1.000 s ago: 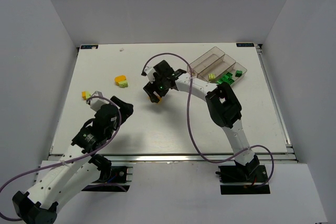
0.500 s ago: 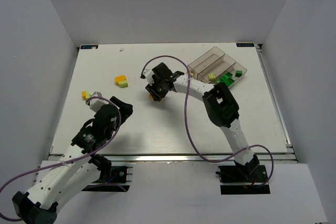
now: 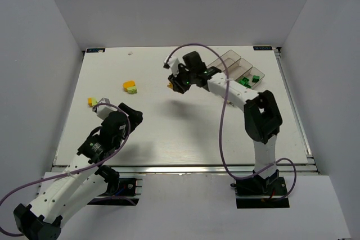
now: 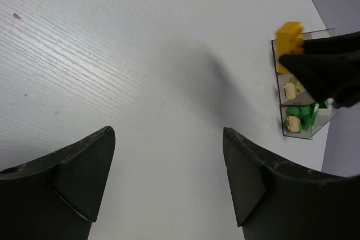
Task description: Sort the legos into containers by color
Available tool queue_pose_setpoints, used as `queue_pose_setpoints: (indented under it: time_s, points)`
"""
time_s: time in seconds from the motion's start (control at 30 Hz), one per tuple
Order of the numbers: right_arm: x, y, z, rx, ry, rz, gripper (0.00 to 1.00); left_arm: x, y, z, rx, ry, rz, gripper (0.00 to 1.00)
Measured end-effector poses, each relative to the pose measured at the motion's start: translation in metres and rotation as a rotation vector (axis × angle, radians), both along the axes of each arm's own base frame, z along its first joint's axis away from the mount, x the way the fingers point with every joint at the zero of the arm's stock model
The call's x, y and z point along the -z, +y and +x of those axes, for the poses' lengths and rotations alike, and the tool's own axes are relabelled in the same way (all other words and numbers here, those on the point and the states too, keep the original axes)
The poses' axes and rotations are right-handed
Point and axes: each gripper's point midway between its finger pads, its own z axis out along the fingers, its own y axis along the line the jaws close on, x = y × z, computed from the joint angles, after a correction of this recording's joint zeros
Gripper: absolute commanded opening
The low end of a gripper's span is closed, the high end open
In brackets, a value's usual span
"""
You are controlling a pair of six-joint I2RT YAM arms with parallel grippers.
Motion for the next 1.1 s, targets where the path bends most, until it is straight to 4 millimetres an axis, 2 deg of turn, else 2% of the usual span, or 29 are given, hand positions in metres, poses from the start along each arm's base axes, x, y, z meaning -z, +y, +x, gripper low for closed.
queue_pose_setpoints:
  time_s: [0.13, 0.2, 0.27, 0.43, 0.63, 0.8, 1.0, 1.1]
  points:
    - [-0.046, -0.036, 0.026, -0.046, -0.1, 0.065, 0.0, 0.001, -0.001, 0.001, 0.002, 0.0, 0.004, 0.87]
    - [-0.057, -0.057, 0.041, -0.05, -0.146, 0.069, 0.0, 0.002, -0.001, 0.002, 0.003, 0.002, 0.007, 0.87]
    - [-0.059, -0.081, 0.059, -0.032, -0.184, 0.05, 0.0, 0.004, -0.002, 0.003, 0.005, 0.007, 0.011, 0.87]
    - [-0.047, -0.13, 0.093, 0.009, -0.261, -0.053, 0.0, 0.005, -0.002, 0.003, 0.007, 0.01, 0.017, 0.87]
    - [-0.035, -0.166, 0.127, 0.007, -0.388, -0.192, 0.0, 0.007, -0.003, 0.005, 0.01, 0.016, 0.022, 0.87]
    - [-0.017, -0.182, 0.148, -0.029, -0.463, -0.299, 0.0, 0.009, -0.005, 0.007, 0.013, 0.022, 0.025, 0.87]
    - [0.011, -0.187, 0.158, -0.075, -0.479, -0.374, 0.01, 0.01, -0.006, 0.007, 0.014, 0.024, 0.026, 0.87]
    - [0.02, -0.189, 0.163, -0.086, -0.484, -0.399, 0.12, 0.01, -0.006, 0.007, 0.014, 0.024, 0.027, 0.87]
